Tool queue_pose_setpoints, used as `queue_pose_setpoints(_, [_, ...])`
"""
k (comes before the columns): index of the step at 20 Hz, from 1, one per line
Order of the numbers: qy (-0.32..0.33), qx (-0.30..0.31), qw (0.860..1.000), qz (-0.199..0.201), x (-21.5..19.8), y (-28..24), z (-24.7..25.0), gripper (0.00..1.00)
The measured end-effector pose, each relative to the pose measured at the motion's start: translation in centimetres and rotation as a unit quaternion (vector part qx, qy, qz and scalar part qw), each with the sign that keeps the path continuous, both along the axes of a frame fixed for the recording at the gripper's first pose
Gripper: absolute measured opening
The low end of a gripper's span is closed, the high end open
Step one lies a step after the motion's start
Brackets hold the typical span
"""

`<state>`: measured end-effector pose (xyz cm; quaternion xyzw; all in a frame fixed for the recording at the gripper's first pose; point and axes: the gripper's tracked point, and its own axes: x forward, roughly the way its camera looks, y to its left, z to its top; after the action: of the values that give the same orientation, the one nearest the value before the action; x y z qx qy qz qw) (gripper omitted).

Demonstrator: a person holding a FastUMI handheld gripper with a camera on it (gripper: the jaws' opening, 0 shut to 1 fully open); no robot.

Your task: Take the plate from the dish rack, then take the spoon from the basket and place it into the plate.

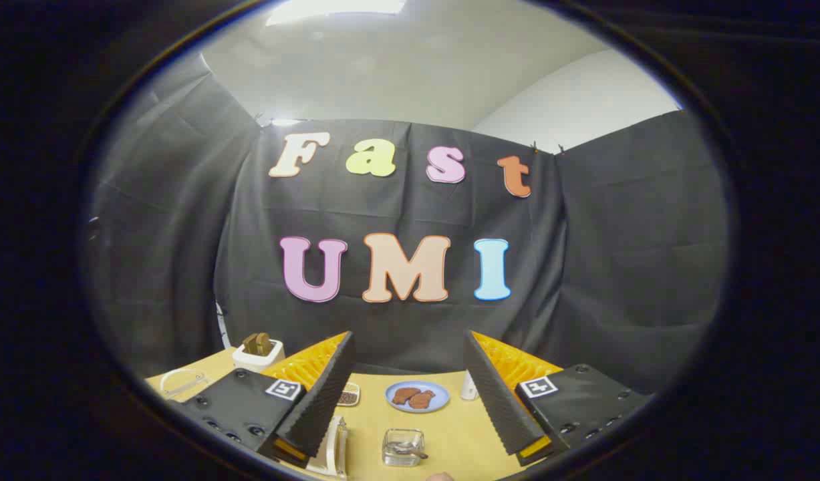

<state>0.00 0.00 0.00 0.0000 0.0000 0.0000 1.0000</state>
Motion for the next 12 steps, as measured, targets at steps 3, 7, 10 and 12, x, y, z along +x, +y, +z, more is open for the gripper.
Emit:
queue_pose_setpoints(3, [0.000,0.003,1.000,0.001,-0.1,0.2,0.1,1.00])
queue_pose_setpoints(7, [0.006,0.000,1.000,0.002,-0.4,0.4,-0.4,1.00])
queue_pose_setpoints(10, [0.010,-0.002,1.000,-0.002,-0.5,-0.1,-0.8,1.00])
queue_pose_setpoints(12, [0.014,0.002,1.000,-0.005,-0.6,-0.6,-1.0,1.00])
